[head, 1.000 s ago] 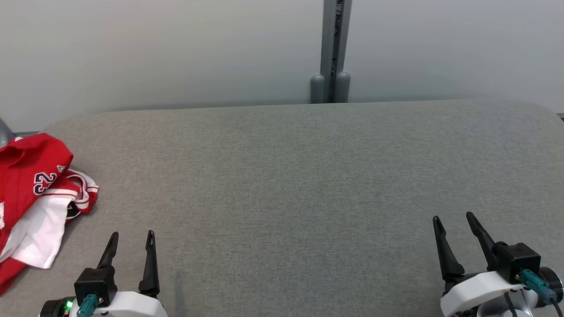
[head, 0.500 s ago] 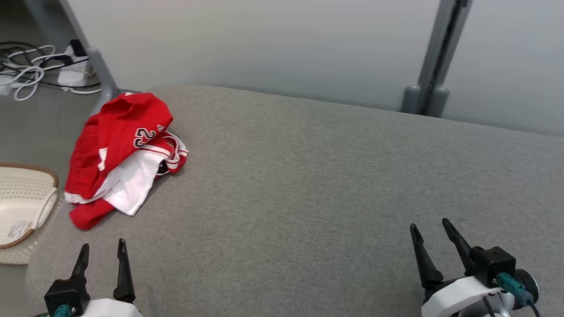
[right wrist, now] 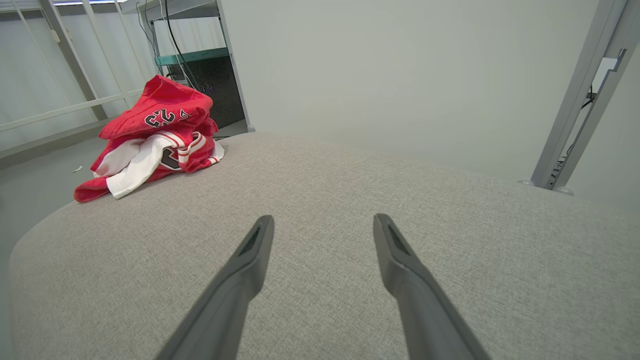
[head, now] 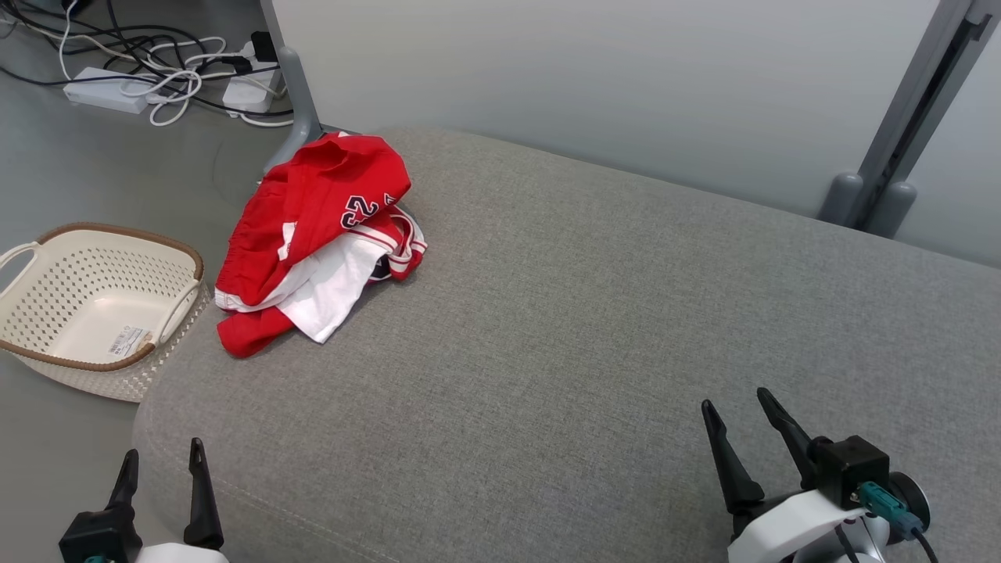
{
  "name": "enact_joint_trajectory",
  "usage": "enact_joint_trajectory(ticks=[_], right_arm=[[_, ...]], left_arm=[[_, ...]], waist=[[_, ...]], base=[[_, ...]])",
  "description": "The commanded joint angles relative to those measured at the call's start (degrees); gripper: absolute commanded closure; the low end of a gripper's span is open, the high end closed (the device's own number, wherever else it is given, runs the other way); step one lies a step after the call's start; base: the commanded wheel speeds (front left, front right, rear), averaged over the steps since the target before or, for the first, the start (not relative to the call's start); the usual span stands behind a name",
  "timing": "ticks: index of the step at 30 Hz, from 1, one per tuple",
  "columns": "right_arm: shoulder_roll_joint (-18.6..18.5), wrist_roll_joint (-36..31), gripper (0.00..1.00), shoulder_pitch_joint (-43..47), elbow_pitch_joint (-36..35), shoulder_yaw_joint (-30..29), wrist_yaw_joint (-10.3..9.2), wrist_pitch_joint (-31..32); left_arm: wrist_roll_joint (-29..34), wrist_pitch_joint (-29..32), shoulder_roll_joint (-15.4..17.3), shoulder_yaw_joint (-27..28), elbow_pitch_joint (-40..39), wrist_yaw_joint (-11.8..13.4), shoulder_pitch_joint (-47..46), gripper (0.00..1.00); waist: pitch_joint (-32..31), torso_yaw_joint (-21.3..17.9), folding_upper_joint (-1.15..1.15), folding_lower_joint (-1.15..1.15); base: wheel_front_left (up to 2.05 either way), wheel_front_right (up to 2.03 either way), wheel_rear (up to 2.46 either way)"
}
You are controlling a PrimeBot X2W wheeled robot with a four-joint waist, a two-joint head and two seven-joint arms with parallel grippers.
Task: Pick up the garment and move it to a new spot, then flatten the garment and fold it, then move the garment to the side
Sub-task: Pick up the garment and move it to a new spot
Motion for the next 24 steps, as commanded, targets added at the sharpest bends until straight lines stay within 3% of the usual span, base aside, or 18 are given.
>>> enact_joint_trajectory(ticks=[1,14,24], right_arm=[[-0.4,0.16,0.0,-0.96,-0.01,0.23,0.01,-0.31],[-4.13,0.23,0.0,-3.7,-0.64,1.24,0.01,-0.31],[-7.28,0.38,0.0,-6.79,-2.45,2.45,0.01,-0.31]], left_arm=[[-0.46,-0.04,0.18,0.46,-0.31,0.11,-0.18,0.0],[-1.62,-0.03,0.26,1.09,2.88,-0.19,-9.15,0.0],[0.83,-0.03,5.9,1.13,11.36,-2.2,-23.23,0.0]], waist=[[0.56,-0.32,0.0,0.0],[7.9,-5.56,0.0,0.0],[15.36,-10.12,0.0,0.0]], base=[[0.0,0.0,0.0],[0.0,0.0,0.0],[0.0,0.0,0.0]])
